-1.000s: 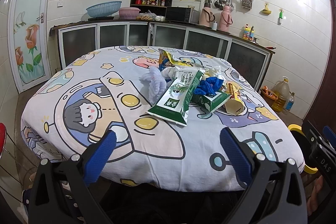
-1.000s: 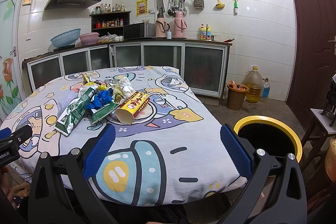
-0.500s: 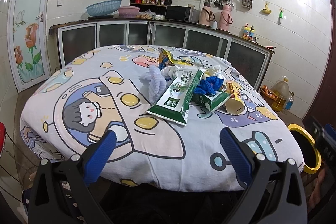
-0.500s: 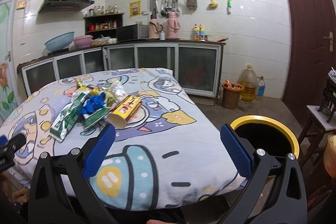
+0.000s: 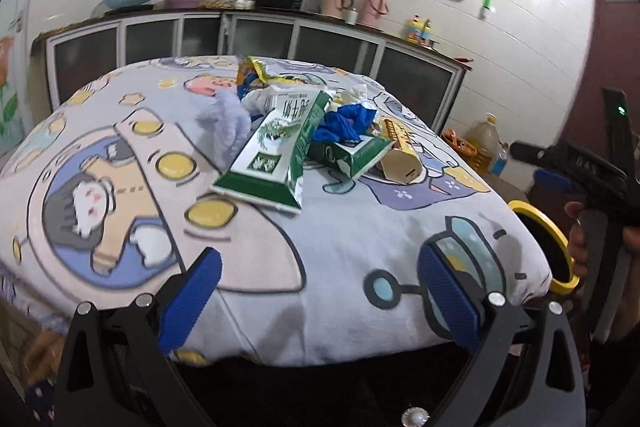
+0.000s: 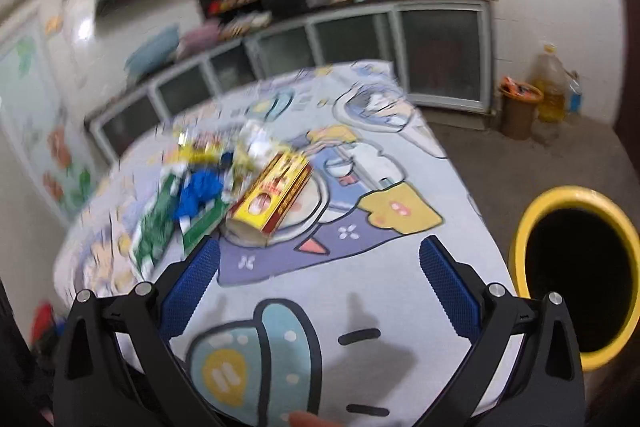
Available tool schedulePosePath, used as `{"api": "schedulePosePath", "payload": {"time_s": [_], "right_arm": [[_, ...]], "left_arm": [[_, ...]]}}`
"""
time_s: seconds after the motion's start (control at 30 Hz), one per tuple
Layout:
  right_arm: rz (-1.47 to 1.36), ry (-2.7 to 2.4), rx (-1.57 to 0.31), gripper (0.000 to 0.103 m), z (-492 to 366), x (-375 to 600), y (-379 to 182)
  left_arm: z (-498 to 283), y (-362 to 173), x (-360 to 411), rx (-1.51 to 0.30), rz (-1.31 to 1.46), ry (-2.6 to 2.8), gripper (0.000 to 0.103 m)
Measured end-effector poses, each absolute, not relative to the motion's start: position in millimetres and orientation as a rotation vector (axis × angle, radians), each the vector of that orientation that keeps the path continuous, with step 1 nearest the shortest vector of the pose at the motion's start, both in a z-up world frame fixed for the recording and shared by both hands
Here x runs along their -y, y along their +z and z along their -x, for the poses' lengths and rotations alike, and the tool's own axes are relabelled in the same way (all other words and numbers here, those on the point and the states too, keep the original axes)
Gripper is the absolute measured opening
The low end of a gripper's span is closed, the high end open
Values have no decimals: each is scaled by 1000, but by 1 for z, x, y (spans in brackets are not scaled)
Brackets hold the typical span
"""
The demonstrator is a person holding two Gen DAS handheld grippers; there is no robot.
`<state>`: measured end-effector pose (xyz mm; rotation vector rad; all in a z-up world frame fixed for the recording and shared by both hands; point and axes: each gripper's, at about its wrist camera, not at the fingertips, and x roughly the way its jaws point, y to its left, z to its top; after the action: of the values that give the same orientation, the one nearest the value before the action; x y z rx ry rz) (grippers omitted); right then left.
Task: Collect trash
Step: 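Grasp the white mesh sleeve with the left tool while the right tool grasps the yellow snack box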
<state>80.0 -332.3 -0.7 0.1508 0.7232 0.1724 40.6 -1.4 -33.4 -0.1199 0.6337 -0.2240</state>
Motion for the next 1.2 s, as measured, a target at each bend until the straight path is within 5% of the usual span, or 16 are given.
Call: {"api": "schedulePosePath", "payload": {"time_s": [0.47, 1.2], "right_arm": [[-285, 370, -921, 96, -148, 314, -7], [-420, 374, -1123, 96, -238, 317, -29]], "left_arm": [[-111, -13, -7, -679, -108, -374, 95], [-248, -1, -64, -882, 38, -278, 95]]}}
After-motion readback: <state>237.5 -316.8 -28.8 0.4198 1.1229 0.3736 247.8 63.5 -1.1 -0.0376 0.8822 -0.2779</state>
